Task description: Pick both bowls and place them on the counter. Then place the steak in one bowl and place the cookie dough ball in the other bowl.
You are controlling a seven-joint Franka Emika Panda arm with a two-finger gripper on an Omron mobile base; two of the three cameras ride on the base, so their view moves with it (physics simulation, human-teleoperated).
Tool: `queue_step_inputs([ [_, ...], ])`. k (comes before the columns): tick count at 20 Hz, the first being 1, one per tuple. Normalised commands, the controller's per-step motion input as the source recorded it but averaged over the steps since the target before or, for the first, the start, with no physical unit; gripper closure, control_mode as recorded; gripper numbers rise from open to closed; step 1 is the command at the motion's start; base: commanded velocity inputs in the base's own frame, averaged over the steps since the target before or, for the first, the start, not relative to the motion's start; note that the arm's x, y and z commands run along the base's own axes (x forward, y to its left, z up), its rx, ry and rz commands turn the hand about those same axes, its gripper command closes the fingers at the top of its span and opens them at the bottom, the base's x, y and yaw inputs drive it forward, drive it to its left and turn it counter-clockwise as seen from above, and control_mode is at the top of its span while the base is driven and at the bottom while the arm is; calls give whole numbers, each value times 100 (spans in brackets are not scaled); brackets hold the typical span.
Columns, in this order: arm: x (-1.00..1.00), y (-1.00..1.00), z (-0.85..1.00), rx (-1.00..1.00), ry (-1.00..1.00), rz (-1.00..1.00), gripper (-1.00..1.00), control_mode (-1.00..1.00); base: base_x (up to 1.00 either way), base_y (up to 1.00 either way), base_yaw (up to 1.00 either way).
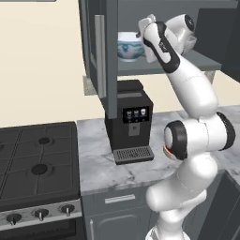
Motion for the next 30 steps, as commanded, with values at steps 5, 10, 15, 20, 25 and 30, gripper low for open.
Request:
queue_step_inputs([
  [5, 29, 9, -1, -8, 0, 0, -100, -100, 0, 0, 0],
  [10, 27, 6, 0, -7, 0, 0, -100, -100, 0, 0, 0],
  [15, 1, 2, -8, -3, 1, 0, 100, -100, 0, 0, 0],
  [20, -49, -2, -21, 0, 0, 0, 100, -100, 0, 0, 0],
  [25, -62, -5, -6, 6, 2, 0, 100, -100, 0, 0, 0],
  [30, -62, -4, 11, 2, 10, 0, 100, -100, 0, 0, 0],
])
